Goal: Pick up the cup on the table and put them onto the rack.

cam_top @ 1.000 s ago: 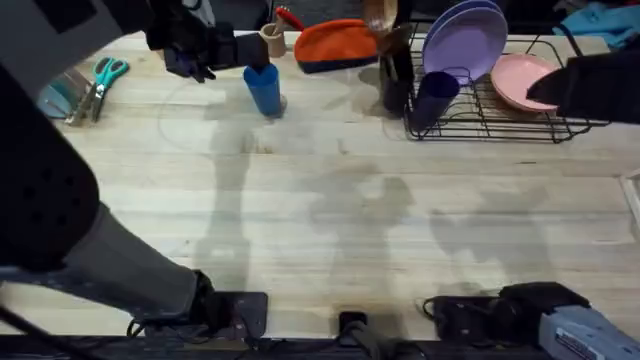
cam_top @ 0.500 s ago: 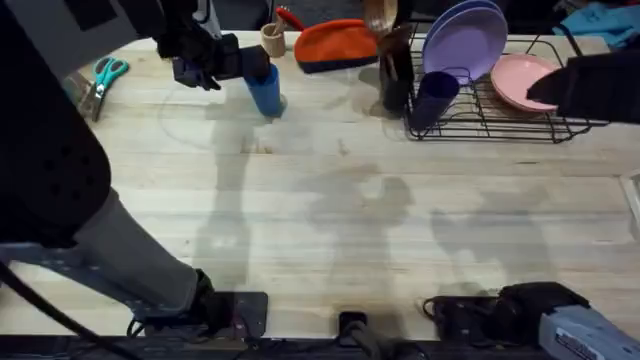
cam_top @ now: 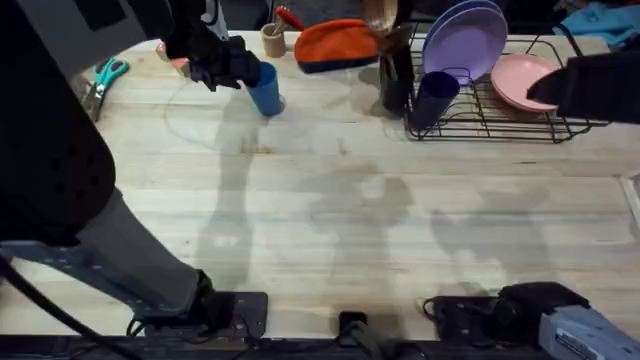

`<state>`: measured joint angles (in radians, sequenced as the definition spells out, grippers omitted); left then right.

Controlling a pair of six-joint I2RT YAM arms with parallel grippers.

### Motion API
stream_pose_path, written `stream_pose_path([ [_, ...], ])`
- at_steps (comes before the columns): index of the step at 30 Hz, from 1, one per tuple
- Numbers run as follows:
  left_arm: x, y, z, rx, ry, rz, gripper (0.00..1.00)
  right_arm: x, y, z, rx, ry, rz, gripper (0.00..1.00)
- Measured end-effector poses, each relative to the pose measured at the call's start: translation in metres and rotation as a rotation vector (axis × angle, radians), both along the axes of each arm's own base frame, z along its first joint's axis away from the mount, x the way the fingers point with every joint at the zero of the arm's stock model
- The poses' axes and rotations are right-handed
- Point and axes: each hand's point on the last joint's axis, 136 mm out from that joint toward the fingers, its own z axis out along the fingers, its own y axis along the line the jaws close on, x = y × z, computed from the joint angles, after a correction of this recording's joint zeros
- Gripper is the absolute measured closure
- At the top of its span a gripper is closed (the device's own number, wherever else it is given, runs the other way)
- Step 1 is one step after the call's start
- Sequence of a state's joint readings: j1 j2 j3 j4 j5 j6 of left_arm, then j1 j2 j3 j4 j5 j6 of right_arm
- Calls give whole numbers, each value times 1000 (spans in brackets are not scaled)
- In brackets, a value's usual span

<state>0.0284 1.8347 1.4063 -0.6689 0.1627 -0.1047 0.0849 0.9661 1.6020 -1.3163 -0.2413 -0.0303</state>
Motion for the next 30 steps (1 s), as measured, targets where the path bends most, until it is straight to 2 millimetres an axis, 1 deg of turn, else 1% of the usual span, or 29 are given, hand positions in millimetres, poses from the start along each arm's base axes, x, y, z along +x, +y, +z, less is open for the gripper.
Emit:
stream_pose_path([
  [2, 0, -1, 0, -2, 0, -2, 893, 0, 0, 0, 0, 0, 0, 9],
  [3, 0, -1, 0, -2, 0, -3, 941, 0, 0, 0, 0, 0, 0, 9],
  [5, 0, -2, 0, -9, 0, -6, 957, 0, 0, 0, 0, 0, 0, 9],
  [11, -3, -4, 0, -16, 9, -10, 958, 0, 0, 0, 0, 0, 0, 10],
  [14, -11, -5, 1, -16, 36, -12, 960, 0, 0, 0, 0, 0, 0, 9],
  [16, -16, -10, 6, -8, 40, -24, 960, 0, 0, 0, 0, 0, 0, 9],
  [17, -19, -17, 16, 15, 22, -49, 960, 0, 0, 0, 0, 0, 0, 10],
  [21, -25, -32, 38, 46, -26, -98, 960, 0, 0, 0, 0, 0, 0, 10],
  [22, -31, -44, 53, 62, -57, -134, 960, 0, 0, 0, 0, 0, 0, 9],
  [26, -38, -58, 69, 66, -91, -174, 960, 0, 0, 0, 0, 0, 0, 9],
  [27, -43, -66, 82, 64, -121, -192, 960, 0, 0, 0, 0, 0, 0, 9],
  [30, -49, -72, 97, 61, -155, -209, 960, 0, 0, 0, 0, 0, 0, 9],
])
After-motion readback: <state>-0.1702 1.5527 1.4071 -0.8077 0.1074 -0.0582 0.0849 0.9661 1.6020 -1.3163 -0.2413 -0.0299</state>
